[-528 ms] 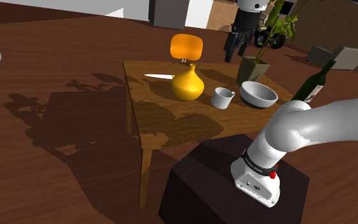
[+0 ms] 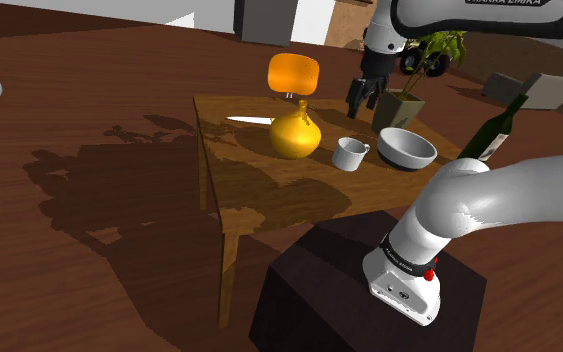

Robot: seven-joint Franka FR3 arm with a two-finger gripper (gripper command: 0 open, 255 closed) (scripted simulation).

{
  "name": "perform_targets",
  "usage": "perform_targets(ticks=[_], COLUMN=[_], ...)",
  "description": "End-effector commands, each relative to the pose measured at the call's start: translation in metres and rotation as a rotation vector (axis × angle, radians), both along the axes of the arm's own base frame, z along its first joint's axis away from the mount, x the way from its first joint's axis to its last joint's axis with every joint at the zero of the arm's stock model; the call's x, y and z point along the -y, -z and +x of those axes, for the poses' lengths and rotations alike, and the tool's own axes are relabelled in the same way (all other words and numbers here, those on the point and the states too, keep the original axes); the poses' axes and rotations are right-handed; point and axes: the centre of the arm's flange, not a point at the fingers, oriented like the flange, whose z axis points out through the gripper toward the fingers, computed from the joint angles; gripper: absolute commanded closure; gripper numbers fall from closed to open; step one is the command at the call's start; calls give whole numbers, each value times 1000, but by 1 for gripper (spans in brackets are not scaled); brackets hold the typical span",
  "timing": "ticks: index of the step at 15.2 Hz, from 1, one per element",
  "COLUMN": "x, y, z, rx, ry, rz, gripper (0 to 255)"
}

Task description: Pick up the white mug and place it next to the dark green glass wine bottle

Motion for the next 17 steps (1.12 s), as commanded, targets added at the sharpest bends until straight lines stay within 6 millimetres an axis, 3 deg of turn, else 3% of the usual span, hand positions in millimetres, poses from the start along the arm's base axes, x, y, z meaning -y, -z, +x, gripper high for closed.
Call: perform_targets(ticks=[1, 11, 17], x=[12, 73, 74], y=[24, 141, 172], z=[6, 25, 25], rx=[4, 12, 12], ry=[2, 14, 14], rz=[9, 51, 51], gripper=[0, 0, 0])
